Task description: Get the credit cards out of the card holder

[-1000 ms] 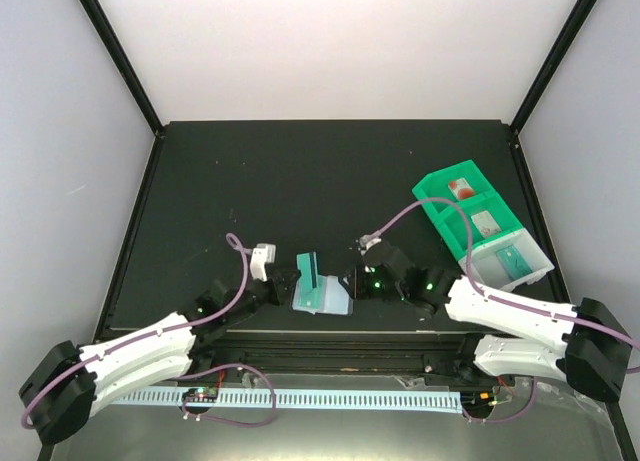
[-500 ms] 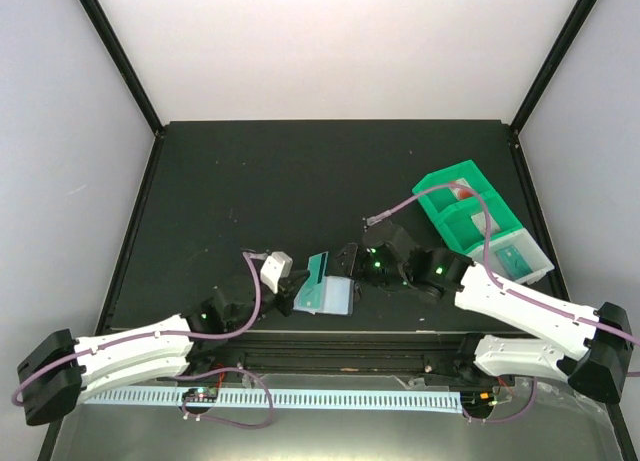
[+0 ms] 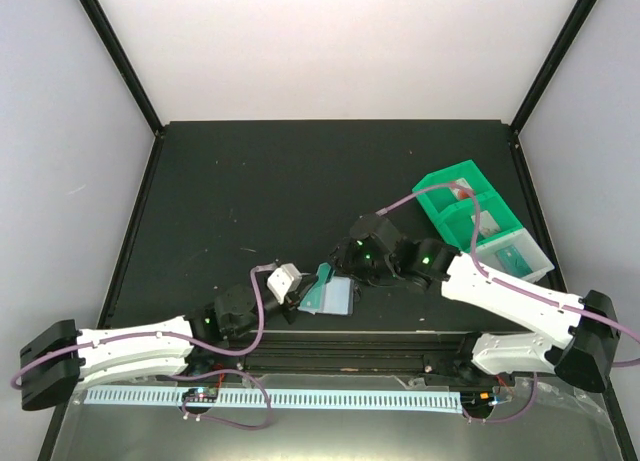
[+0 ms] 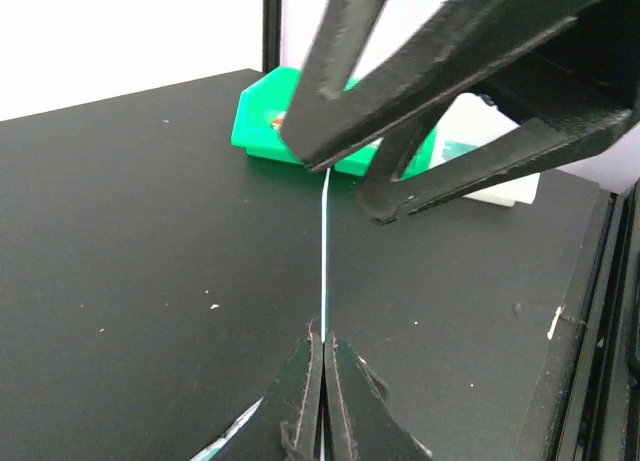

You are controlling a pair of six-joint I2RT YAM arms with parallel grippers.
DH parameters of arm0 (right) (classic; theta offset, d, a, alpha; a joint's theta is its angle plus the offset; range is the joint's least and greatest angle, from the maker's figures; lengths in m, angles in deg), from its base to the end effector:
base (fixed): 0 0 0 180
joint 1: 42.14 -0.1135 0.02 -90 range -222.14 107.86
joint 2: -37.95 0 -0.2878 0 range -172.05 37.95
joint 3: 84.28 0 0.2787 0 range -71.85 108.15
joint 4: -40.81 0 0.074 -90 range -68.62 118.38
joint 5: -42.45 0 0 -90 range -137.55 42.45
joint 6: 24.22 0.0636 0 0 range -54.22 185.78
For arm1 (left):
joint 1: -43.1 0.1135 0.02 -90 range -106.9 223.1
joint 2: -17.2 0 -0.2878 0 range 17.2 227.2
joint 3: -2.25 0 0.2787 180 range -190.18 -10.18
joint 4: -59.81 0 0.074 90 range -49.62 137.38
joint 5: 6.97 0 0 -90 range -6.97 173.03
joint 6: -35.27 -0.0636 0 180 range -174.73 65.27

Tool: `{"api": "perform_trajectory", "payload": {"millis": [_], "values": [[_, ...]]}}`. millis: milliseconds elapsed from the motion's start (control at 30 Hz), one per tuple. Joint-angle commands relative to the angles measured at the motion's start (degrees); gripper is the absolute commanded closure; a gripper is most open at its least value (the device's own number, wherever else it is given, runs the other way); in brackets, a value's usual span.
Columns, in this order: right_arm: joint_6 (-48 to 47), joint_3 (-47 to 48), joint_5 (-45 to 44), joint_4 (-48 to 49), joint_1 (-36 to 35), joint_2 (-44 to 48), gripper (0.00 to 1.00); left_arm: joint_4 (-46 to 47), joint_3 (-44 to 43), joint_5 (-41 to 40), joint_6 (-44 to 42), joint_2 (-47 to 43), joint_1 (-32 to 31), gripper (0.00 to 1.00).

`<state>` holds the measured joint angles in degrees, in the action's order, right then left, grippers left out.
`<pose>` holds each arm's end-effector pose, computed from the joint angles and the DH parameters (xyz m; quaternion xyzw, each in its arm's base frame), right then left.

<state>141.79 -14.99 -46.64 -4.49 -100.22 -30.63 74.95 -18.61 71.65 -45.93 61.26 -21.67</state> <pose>0.1533 0.2480 0.2883 0.1407 0.9117 0.3583 0.1438 0.0985 -0.1795 0.1847 0.2952 0.6940 -0.3307 0.5674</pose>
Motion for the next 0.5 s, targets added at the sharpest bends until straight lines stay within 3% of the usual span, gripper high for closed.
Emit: {"api": "perform_trajectory", "payload": {"millis": [0,133,233,467], "values": [[2.86,2.07,1.71,-0.38,0.19,-2.03,0.53,2.95,-0.27,-0.55,-4.11,1.16,-1.66,0.99],[2.94,0.94,3.18,1.45,0.17,-2.94,0.54,3.51,-0.23,-2.00,-5.36,2.00,-3.44,0.98],[3.38,-0.31,3.52,2.24,0.21,-2.74,0.61,3.54,-0.44,-3.47,-6.34,2.58,-4.71,0.98],[2.77,-3.32,3.22,5.56,0.16,-0.64,0.91,2.75,-0.87,-7.37,-5.44,3.06,-5.58,0.98]]}}
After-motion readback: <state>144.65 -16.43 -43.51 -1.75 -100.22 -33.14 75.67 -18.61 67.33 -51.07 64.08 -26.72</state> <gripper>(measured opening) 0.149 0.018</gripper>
